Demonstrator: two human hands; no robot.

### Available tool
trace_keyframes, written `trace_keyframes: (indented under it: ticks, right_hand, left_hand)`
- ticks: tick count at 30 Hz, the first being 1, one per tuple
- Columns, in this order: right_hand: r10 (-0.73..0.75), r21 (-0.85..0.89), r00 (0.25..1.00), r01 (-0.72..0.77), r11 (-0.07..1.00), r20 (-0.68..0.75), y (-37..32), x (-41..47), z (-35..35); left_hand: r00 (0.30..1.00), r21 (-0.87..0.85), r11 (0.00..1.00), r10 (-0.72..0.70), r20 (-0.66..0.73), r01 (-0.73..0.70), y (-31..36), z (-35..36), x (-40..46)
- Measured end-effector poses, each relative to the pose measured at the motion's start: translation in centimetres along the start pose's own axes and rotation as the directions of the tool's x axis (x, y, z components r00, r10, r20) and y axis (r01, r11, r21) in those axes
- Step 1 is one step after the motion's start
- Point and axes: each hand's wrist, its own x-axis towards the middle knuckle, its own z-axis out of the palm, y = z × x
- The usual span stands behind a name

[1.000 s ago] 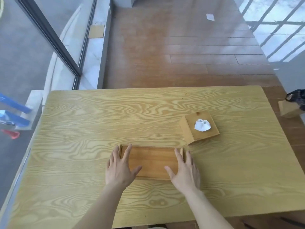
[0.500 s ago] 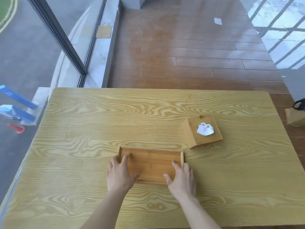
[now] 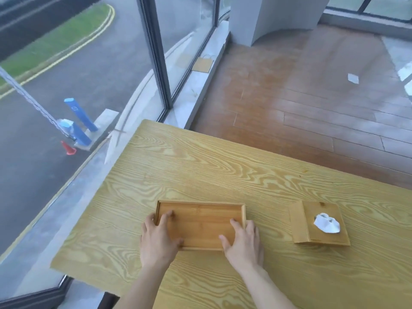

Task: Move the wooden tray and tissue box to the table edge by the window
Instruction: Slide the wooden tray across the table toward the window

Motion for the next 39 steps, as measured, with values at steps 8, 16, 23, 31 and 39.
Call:
trace_keyframes:
  ticks: [8, 16, 23, 31, 39]
  right_hand:
    - [-0.241, -0.09, 0.969, 0.246, 0.965, 0.057, -11.5, 4.1, 1.9]
    - [-0.412, -0.185, 0.905, 0.425, 0.886, 0.107, -22.0, 8.0, 4.5]
    - [-0.473, -0.18, 0.87, 0.493, 0.851, 0.141, -28.1, 11.0, 6.8]
    - [-0.508, -0.129, 0.838, 0.536, 0.834, 0.2, -31.2, 13.9, 8.5]
    - [-0.569, -0.105, 0.784, 0.606, 0.789, 0.249, -29.6, 13.6, 9.2]
  left_hand:
    - [0.96, -0.151, 0.958, -0.261, -0.106, 0.244, -7.9, -4.1, 2.3]
    - [0.869, -0.266, 0.856, -0.483, -0.102, 0.444, -13.1, -5.4, 3.4]
    - [0.833, -0.361, 0.788, -0.55, -0.051, 0.498, -14.9, -5.7, 4.5]
    - [0.831, -0.338, 0.782, -0.556, 0.0, 0.523, -16.5, -5.5, 5.9]
    - [0.907, -0.121, 0.921, -0.387, -0.165, 0.37, -18.4, -5.9, 6.1]
